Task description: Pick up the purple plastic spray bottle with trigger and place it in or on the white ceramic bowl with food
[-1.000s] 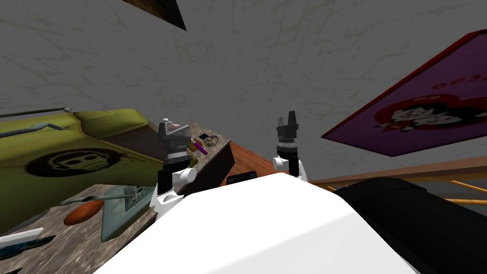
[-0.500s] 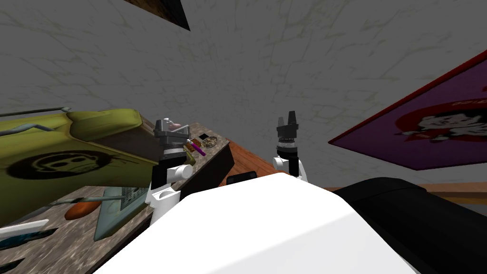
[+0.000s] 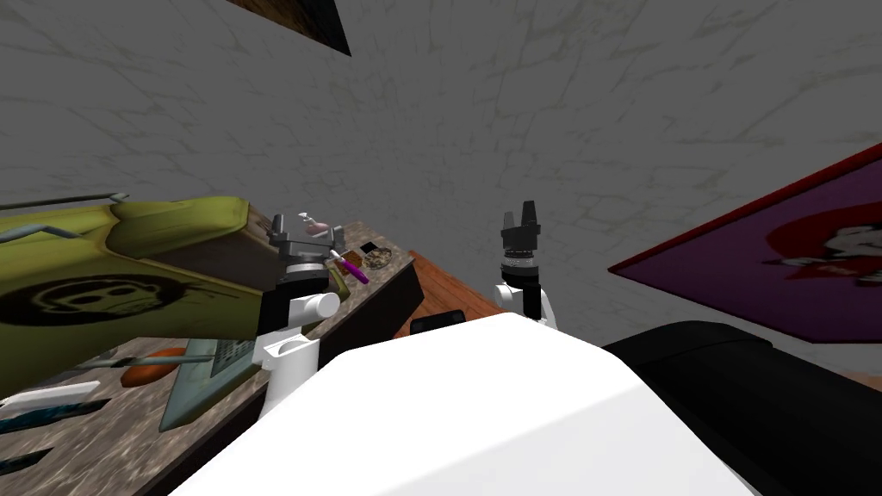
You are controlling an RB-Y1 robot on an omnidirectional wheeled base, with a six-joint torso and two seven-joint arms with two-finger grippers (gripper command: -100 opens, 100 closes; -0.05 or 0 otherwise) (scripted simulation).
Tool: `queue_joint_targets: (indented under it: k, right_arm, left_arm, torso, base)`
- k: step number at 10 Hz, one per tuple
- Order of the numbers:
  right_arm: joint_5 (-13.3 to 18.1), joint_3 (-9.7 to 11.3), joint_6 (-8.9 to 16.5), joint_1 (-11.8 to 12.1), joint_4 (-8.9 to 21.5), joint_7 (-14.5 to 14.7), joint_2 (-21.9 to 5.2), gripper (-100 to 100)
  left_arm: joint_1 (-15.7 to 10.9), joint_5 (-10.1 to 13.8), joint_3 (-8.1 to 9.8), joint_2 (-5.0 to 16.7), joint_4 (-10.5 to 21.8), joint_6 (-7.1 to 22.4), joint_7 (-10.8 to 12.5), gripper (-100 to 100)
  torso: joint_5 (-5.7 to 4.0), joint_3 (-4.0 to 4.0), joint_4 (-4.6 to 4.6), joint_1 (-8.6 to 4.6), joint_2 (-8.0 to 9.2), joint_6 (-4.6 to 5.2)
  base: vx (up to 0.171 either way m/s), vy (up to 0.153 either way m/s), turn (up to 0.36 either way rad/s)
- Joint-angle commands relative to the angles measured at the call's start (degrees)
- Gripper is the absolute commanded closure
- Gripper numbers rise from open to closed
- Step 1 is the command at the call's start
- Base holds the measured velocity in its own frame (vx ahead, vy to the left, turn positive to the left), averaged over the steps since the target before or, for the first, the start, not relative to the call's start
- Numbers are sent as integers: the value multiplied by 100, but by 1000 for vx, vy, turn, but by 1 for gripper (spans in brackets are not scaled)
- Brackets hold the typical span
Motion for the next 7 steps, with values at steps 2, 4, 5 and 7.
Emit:
queue_joint_targets:
  k: [2, 4, 5, 7]
  right_arm:
    - [0, 0, 0, -1, 0, 0, 0, 0]
    - [0, 0, 0, 0, 0, 0, 0, 0]
    - [0, 0, 0, 0, 0, 0, 0, 0]
    - [0, 0, 0, 0, 0, 0, 0, 0]
  left_arm:
    - [-195, 173, 239, -29, 107, 414, 254, -100]
    - [-302, 296, 410, -41, 196, 633, 423, -100]
    - [-302, 296, 410, -41, 196, 669, 423, -100]
    - [-494, 537, 762, -95, 393, 1062, 755, -100]
  torso:
    - [1, 2, 1, 4, 3, 3]
    - [0, 0, 0, 3, 0, 2]
    - [1, 0, 0, 4, -1, 1]
    - [0, -1, 0, -2, -2, 1]
  base:
    - [46, -83, 72]
    - [47, -77, 106]
    - [45, -69, 64]
    - [67, -119, 164]
